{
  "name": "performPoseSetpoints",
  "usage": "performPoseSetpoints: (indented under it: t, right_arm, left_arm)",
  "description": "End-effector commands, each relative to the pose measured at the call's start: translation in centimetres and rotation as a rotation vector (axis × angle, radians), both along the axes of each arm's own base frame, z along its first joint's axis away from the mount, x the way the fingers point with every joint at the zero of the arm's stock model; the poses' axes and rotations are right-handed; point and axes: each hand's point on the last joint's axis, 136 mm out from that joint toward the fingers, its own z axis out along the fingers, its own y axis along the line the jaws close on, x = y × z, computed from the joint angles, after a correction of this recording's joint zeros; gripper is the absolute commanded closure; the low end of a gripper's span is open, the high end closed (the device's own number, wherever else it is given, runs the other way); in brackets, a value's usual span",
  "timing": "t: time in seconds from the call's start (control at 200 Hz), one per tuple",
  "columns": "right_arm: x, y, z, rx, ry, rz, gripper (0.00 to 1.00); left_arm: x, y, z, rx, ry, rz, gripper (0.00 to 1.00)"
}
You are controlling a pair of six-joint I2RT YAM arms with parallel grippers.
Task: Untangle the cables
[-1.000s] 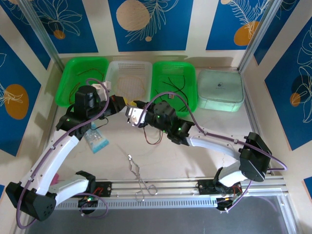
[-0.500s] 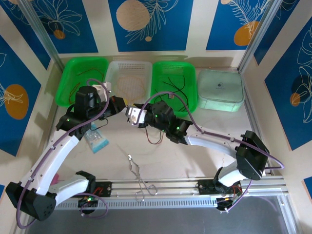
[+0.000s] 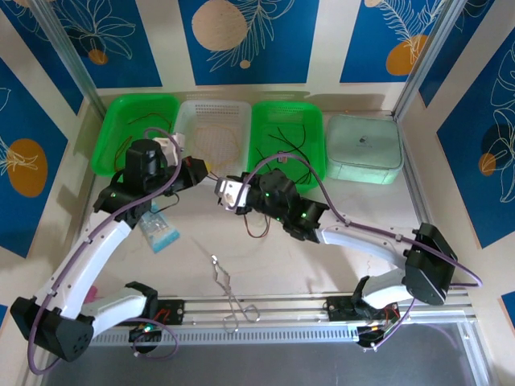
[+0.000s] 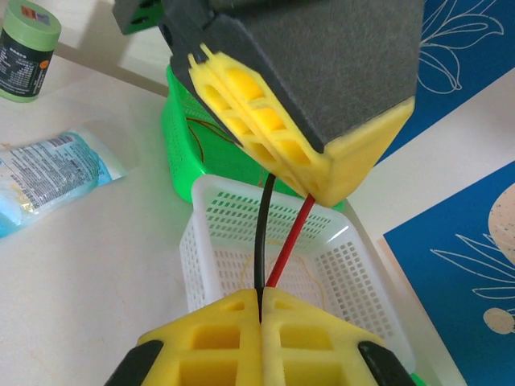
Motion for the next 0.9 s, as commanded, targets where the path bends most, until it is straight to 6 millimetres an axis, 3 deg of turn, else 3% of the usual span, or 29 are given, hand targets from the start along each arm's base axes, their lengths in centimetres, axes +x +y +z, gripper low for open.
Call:
performPoseSetpoints:
  t: [0.0, 0.245, 0.4, 0.585, 0.68, 0.78, 0.895]
  right_arm:
    - [-1.2, -0.7, 1.0, 0.047, 0.011, 0.019, 1.00]
    - [-1.0, -2.4, 2.4, 0.133, 0.022, -0.024, 1.00]
    - [-1.4, -5.7, 4.4, 0.256, 0.050, -0.117, 1.00]
    - [-0.3, -10.1, 8.0, 0.494, 0.105, -0.260, 1.00]
    - [0.1, -12.5, 10.9, 0.636, 0.095, -0.314, 1.00]
    - [0.2, -14.6, 14.2, 0.759, 0.102, -0.346, 1.00]
    - [-0.4, -15.6, 17.9, 0.811, 0.071, -0.331, 1.00]
  left_arm:
    - [0.0, -0.4, 0.7, 0.019, -0.022, -0.028, 1.00]
    - [0.4, -0.3, 0.0, 0.038, -0.013, -0.020, 1.00]
    - [0.3, -0.5, 0.4, 0.012, -0.022, -0.029, 1.00]
    - [0.4, -0.7, 1.2, -0.007, -0.053, -0.030, 1.00]
    - [0.3, -0.8, 3.1, -0.005, -0.099, -0.039, 1.00]
    - [-0.7, -1.4, 7.1, 0.092, -0.214, -0.071, 1.00]
    - [-1.2, -1.9, 11.2, 0.100, -0.300, -0.092, 1.00]
